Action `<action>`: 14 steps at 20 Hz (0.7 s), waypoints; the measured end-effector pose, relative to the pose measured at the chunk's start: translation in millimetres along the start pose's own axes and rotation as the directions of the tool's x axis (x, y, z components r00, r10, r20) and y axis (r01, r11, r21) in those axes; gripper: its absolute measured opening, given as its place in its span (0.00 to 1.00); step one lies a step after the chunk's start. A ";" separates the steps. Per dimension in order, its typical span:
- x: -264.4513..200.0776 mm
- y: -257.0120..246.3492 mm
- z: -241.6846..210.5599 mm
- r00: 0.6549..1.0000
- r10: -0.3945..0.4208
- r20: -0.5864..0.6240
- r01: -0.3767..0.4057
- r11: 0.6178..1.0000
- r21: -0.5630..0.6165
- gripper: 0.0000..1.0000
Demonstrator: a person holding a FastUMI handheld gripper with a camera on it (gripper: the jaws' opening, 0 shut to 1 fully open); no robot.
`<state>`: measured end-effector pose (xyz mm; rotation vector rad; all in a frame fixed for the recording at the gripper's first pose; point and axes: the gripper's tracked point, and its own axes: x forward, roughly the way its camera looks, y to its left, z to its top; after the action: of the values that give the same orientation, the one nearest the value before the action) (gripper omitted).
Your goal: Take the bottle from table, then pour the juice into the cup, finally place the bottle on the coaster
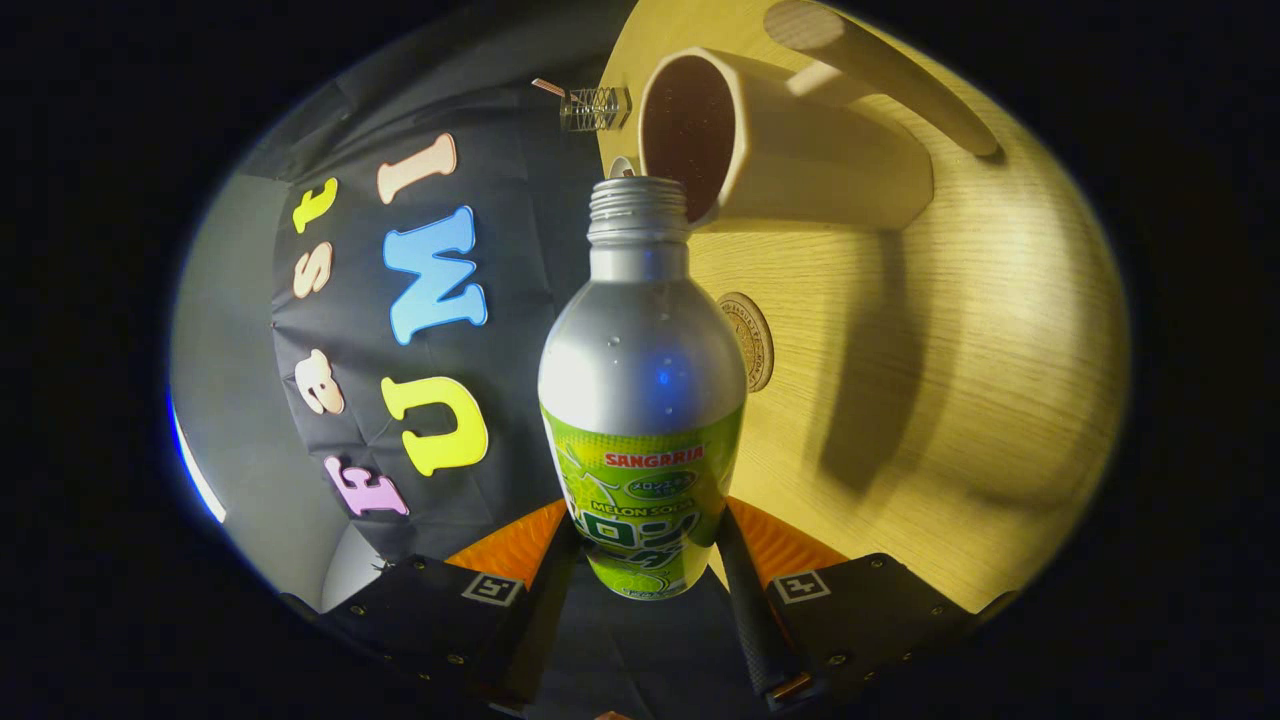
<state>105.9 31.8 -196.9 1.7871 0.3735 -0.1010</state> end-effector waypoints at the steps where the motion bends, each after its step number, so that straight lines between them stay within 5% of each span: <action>1: 0.7 1.5 -0.5 1.000 0.003 -0.001 -0.003 1.000 0.008 0.76; 14: 5.5 10.8 -2.5 1.000 0.015 -0.014 -0.013 0.995 0.102 0.76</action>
<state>114.0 33.1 -187.7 1.8916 0.3718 -0.0987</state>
